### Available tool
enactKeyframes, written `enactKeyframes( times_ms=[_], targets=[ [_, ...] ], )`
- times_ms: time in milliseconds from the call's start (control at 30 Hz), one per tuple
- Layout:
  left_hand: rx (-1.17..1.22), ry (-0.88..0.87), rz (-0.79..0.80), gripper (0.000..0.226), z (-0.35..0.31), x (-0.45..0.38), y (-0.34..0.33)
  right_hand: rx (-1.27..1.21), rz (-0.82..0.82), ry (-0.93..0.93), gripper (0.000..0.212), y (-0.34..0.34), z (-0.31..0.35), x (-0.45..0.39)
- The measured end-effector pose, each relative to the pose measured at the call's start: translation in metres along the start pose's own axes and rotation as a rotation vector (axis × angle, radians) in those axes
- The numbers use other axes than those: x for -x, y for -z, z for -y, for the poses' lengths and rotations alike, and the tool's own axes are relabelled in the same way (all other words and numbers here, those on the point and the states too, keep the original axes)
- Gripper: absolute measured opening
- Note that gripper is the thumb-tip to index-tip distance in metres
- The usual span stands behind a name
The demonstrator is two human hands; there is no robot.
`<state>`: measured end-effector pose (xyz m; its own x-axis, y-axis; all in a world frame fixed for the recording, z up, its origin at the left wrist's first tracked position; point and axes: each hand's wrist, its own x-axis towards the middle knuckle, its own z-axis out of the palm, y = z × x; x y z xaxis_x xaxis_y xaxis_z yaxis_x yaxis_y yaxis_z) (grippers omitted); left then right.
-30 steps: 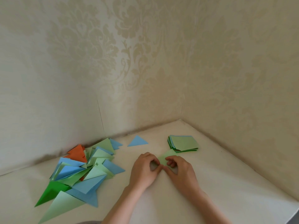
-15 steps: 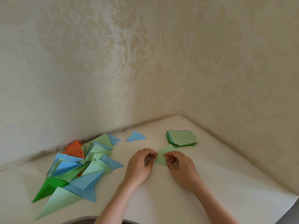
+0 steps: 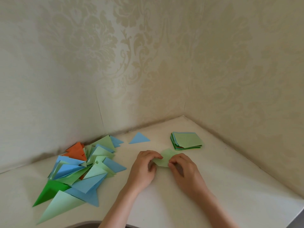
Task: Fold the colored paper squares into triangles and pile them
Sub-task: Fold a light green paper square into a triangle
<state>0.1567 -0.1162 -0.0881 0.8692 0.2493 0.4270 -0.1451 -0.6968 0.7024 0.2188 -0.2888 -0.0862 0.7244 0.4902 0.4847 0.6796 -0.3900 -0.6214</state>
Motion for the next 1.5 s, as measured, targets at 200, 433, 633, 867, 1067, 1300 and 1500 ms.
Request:
enactKeyframes(
  times_ms=[200, 433, 633, 867, 1067, 1300, 1500],
  targets=[
    [-0.046, 0.004, -0.021, 0.032, 0.0025, -0.0009, -0.0013, -0.017, -0.015, -0.002, 0.005, 0.0012, 0.0003, -0.0003],
    [-0.075, 0.007, 0.006, 0.018, 0.0005, 0.0012, 0.0, -0.028, -0.03, -0.054, 0.01, 0.0014, 0.0005, 0.0019],
    [0.063, 0.134, 0.005, 0.021, -0.0054, 0.0009, 0.0033, 0.057, -0.005, -0.042, 0.021, -0.0023, 0.0007, 0.0036],
    [-0.056, 0.074, -0.084, 0.024, -0.005, 0.0, -0.0015, 0.124, -0.028, -0.091, 0.018, -0.0047, -0.0006, 0.0016],
    [-0.178, 0.066, -0.037, 0.034, -0.0033, -0.0023, -0.0041, 0.194, -0.019, -0.105, 0.027, -0.0065, 0.0017, 0.0003],
    [-0.091, 0.123, -0.053, 0.032, -0.0033, -0.0039, -0.0034, 0.083, -0.013, -0.221, 0.023, -0.0035, 0.0014, 0.0012],
    [-0.059, 0.106, 0.01, 0.021, 0.0005, -0.0049, -0.0003, 0.094, 0.003, -0.194, 0.034, -0.0039, -0.0014, 0.0008]
  ],
)
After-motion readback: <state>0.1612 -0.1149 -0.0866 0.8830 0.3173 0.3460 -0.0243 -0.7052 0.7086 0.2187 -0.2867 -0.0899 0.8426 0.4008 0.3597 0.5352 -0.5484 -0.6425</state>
